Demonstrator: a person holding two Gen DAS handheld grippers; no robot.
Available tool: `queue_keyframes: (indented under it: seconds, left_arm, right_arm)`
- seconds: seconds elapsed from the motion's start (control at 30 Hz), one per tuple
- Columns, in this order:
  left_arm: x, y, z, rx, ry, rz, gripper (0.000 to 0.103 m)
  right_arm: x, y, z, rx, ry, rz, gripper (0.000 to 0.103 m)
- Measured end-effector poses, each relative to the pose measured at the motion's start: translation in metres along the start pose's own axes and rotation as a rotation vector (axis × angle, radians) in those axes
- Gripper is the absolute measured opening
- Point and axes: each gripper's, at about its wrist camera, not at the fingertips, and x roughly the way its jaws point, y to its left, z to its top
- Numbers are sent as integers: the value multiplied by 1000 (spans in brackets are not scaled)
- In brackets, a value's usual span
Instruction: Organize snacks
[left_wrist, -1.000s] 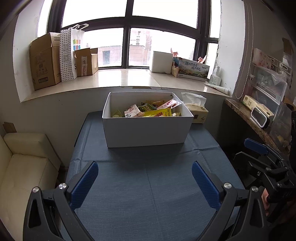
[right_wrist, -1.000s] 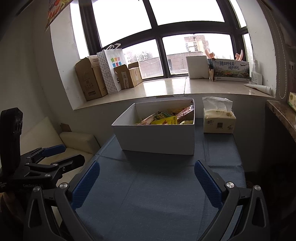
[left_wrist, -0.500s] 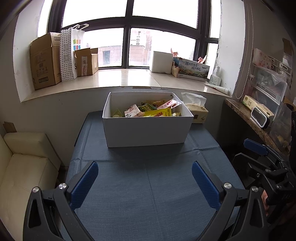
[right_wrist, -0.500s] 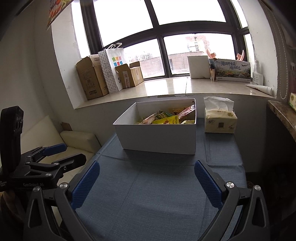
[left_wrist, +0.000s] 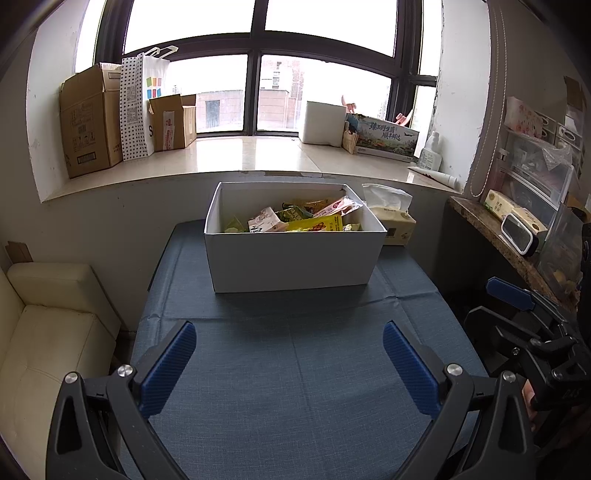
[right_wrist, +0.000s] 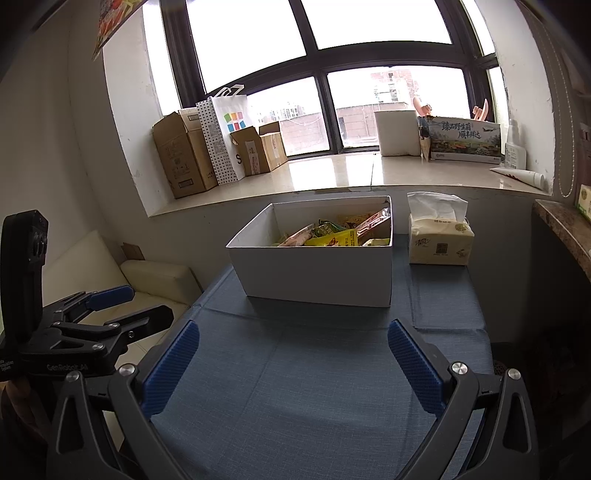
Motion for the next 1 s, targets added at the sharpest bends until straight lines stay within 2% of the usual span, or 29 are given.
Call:
queue_keyframes:
  seconds: [1.0]
  left_arm:
    - [1, 0, -1, -1, 6, -1, 103]
  right_arm:
    - [2, 1, -2, -5, 4, 5, 103]
